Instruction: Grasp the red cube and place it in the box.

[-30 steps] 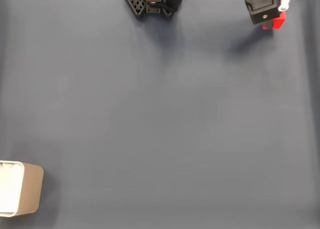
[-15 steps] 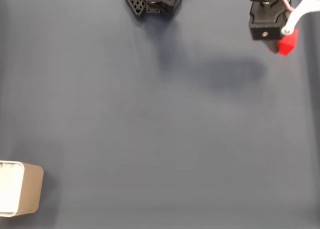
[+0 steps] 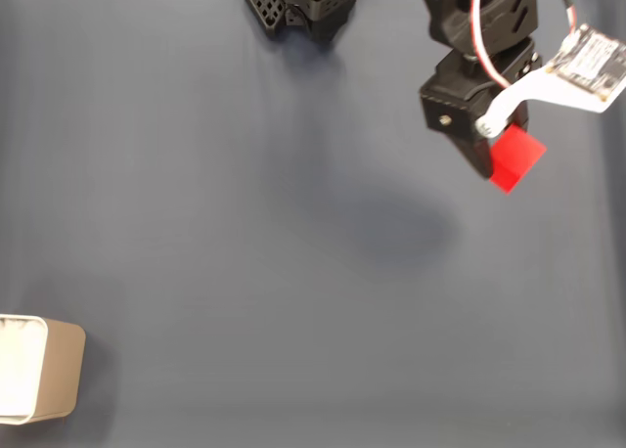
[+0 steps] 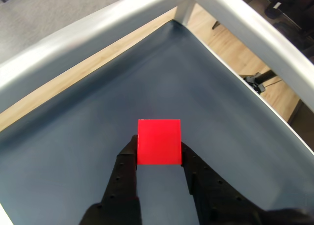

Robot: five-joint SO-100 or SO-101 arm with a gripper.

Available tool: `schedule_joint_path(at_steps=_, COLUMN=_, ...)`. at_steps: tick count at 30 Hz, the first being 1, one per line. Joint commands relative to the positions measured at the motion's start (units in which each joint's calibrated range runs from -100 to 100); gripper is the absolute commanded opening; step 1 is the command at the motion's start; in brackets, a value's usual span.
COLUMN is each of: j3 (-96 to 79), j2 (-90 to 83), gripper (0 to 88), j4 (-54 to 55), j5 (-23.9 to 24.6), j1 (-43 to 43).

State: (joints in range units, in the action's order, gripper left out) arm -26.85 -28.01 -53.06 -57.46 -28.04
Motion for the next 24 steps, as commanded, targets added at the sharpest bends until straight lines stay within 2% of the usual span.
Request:
schedule_joint_path(at_steps=1, j3=5.6, j2=0.4, gripper=0.0, j4=-0.5, j5=0.3, j1=4.5)
schedule_joint_path(at_steps=14, j3=18.3, j2=6.0, gripper=0.0, j4=-2.2, j5=2.1, j1=20.7)
schedule_joint_path(at_steps=15, j3=21.7, j2=8.2, gripper=0.0, j4=-2.3, j5=2.6, j1=26.7)
schedule_joint_path(at_steps=24, j3=33.2, j2=17.9, gripper=0.0, j4=-1.4, j5=4.0, j1=36.4)
